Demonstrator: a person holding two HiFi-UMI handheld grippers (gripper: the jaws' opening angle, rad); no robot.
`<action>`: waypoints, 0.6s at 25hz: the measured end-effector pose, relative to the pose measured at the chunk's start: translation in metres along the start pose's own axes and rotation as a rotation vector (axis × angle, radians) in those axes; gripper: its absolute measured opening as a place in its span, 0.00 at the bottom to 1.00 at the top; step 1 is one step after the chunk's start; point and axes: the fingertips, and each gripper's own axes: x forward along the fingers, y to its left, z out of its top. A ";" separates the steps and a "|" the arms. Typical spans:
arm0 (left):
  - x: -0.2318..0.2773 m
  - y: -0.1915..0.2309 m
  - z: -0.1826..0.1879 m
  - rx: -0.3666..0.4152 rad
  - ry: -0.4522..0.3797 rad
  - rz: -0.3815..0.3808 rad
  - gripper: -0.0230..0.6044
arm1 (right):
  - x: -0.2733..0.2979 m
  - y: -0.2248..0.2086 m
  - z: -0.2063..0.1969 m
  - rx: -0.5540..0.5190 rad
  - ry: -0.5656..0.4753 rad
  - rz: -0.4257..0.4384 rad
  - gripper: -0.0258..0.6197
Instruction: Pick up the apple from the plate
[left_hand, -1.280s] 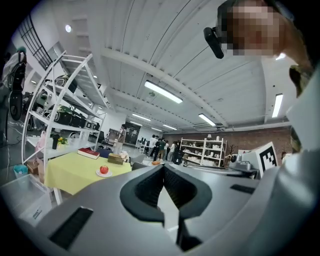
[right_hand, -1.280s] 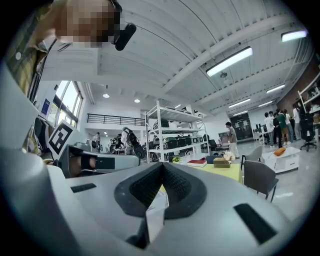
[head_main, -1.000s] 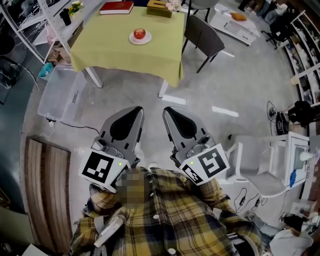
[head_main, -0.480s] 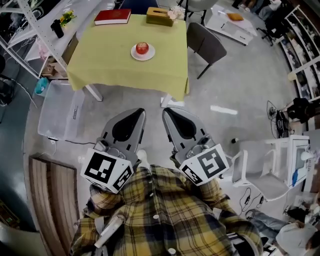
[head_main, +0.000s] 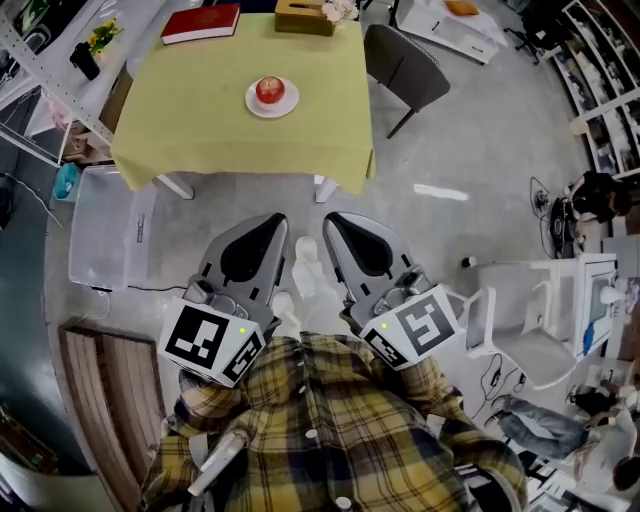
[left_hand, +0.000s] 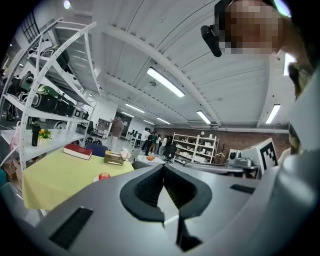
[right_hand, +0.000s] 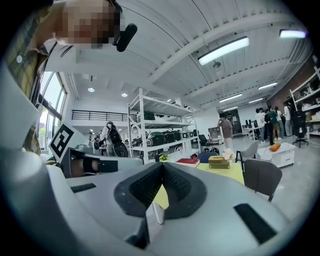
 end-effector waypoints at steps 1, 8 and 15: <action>0.006 0.004 0.000 -0.002 0.000 0.004 0.05 | 0.005 -0.007 -0.001 0.000 0.006 0.002 0.04; 0.065 0.052 0.012 -0.017 -0.002 0.047 0.05 | 0.060 -0.060 0.002 -0.001 0.026 0.050 0.04; 0.138 0.088 0.045 -0.002 -0.036 0.094 0.05 | 0.114 -0.123 0.022 -0.013 0.022 0.117 0.04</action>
